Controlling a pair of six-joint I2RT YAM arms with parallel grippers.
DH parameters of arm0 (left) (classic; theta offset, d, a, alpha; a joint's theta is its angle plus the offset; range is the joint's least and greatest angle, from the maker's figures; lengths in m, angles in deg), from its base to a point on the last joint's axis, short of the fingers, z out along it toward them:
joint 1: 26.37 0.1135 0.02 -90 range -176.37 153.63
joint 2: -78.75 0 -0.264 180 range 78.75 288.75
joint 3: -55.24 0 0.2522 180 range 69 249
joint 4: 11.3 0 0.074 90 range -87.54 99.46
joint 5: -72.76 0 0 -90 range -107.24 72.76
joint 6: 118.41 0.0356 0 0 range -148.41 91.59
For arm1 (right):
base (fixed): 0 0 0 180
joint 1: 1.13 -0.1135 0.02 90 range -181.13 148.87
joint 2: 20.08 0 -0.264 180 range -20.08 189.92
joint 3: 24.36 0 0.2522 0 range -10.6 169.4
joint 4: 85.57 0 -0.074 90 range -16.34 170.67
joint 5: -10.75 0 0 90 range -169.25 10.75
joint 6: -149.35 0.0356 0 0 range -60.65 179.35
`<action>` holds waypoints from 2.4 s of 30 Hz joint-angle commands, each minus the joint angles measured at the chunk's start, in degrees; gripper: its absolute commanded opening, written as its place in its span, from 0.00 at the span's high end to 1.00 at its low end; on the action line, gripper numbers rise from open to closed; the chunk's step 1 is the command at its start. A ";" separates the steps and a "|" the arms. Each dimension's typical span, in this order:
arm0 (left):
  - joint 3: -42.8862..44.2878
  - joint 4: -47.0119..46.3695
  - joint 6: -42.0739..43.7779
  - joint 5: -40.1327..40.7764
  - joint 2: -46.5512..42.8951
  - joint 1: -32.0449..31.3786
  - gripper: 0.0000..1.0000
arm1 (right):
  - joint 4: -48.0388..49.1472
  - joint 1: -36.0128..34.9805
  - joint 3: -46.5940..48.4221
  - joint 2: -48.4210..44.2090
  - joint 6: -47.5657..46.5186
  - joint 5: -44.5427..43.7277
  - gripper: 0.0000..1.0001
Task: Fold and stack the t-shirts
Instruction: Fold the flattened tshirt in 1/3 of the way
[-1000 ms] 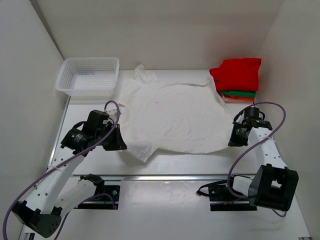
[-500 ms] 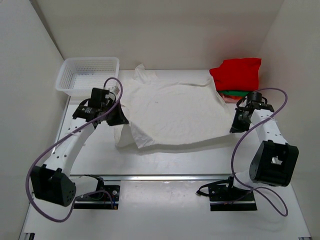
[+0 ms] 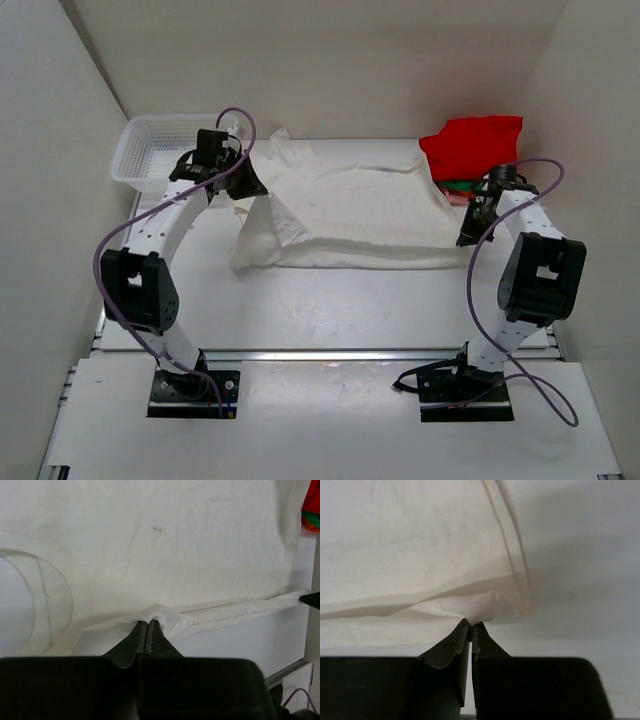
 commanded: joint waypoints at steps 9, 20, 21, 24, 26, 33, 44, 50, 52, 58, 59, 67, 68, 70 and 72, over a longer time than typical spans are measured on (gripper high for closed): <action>10.04 -5.78 -1.91 2.52 12.97 2.87 0.89 | 4.56 -1.33 12.09 10.27 3.22 -1.46 0.82; 10.19 3.35 2.47 4.38 7.29 4.37 0.38 | 8.52 -0.19 2.01 0.45 7.27 -5.85 0.63; 3.88 4.49 2.65 4.64 1.71 3.76 0.37 | 8.26 -0.19 -0.44 -0.26 6.75 -5.33 0.62; -13.29 4.24 3.71 9.54 -8.26 1.12 0.36 | 7.90 -0.19 -4.06 -2.55 6.56 -5.85 0.62; -25.22 2.22 1.87 12.11 -14.67 -0.46 0.36 | 7.55 -0.01 -5.73 -3.86 5.69 -4.98 0.62; -43.11 -6.91 -5.60 18.34 -29.18 -0.82 0.35 | 7.73 0.43 -8.02 -7.12 4.89 -3.84 0.62; -50.94 -19.22 -16.95 26.18 -32.63 1.99 0.37 | 9.48 -0.10 -9.52 -5.45 4.63 -3.13 0.62; -51.82 -26.42 -20.20 24.16 -26.14 1.64 0.36 | 10.19 -0.01 -8.99 -4.22 4.72 -2.69 0.62; -51.74 -28.71 -21.60 24.24 -23.24 1.38 0.36 | 10.45 0.16 -8.99 -3.35 4.72 -2.78 0.62; -52.26 -33.64 -23.63 23.19 -18.04 2.08 0.59 | 10.28 -0.62 -8.38 -0.71 4.72 -3.48 0.62; -52.96 -33.82 -23.89 23.36 -18.21 2.00 0.80 | 9.84 -0.10 -8.46 -0.44 4.72 -3.57 0.61; -53.93 -31.19 -21.79 25.38 -23.75 3.93 1.00 | 10.81 -2.99 -7.15 5.17 5.08 -3.84 0.72; -53.06 -29.97 -20.57 25.13 -24.10 4.36 1.00 | 9.15 -3.17 -6.45 7.01 4.72 -4.18 0.92; -52.62 -27.50 -19.24 24.42 -24.54 5.16 1.00 | 7.30 -3.35 -5.31 7.64 4.11 -4.45 1.00; -51.39 -23.73 -16.70 23.54 -25.77 5.42 1.00 | 5.10 -3.35 -5.21 7.56 3.05 -4.36 1.00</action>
